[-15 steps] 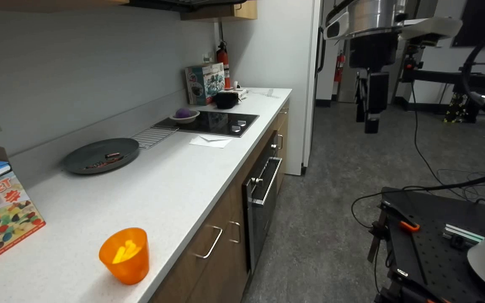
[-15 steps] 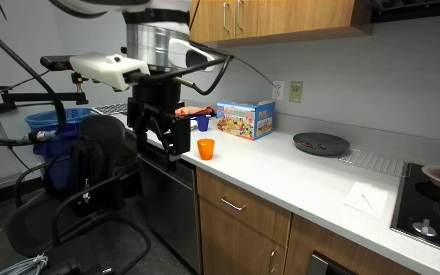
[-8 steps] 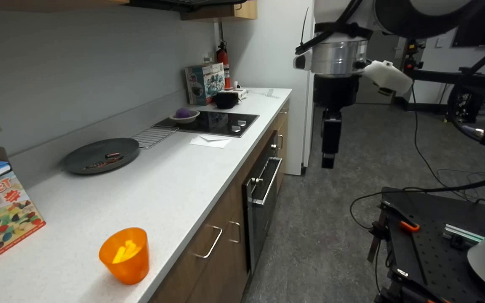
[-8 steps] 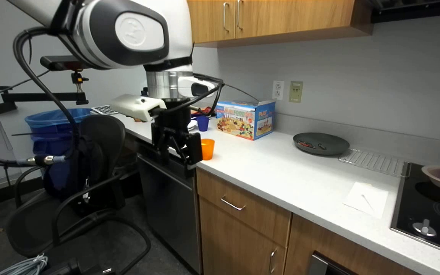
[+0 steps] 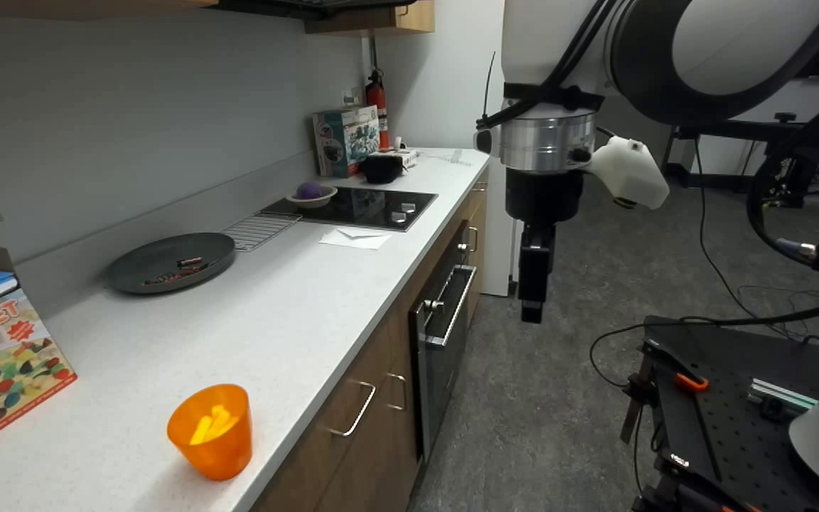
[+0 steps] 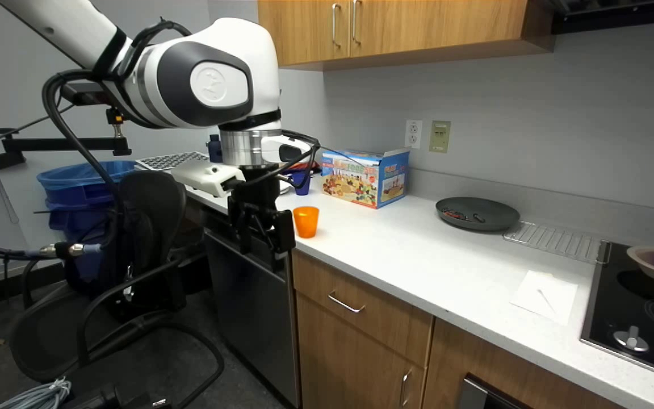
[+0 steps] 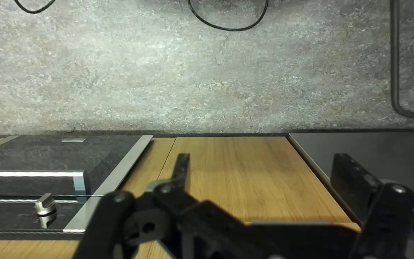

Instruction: Open the drawer and remove the pineapple plushie from the drawer

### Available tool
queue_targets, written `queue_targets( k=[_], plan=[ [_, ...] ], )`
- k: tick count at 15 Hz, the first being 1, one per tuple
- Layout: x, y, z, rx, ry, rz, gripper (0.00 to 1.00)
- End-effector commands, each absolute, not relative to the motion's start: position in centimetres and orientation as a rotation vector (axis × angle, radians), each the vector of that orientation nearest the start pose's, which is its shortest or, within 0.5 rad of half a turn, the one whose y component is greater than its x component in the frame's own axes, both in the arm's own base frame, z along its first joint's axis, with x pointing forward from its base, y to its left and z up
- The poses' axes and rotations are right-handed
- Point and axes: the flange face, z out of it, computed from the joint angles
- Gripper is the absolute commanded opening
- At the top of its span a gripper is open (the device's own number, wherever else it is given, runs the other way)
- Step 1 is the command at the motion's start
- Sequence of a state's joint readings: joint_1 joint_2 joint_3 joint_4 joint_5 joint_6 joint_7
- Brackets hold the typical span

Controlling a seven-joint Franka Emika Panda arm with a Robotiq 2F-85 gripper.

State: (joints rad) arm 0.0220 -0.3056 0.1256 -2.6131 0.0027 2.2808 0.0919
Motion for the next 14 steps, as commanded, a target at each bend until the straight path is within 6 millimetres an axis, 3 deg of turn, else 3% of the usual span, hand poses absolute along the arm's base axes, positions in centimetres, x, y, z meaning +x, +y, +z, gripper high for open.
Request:
queue_targets(
  k=[1,5,14],
  plan=[
    [40.5,5.9,35.3,-3.179,-0.076,0.039,1.0],
    [41.2,5.7,34.6,-3.161,-0.076,0.027,1.0],
    [47.3,2.7,30.3,-3.079,0.081,-0.185,1.0]
  ],
)
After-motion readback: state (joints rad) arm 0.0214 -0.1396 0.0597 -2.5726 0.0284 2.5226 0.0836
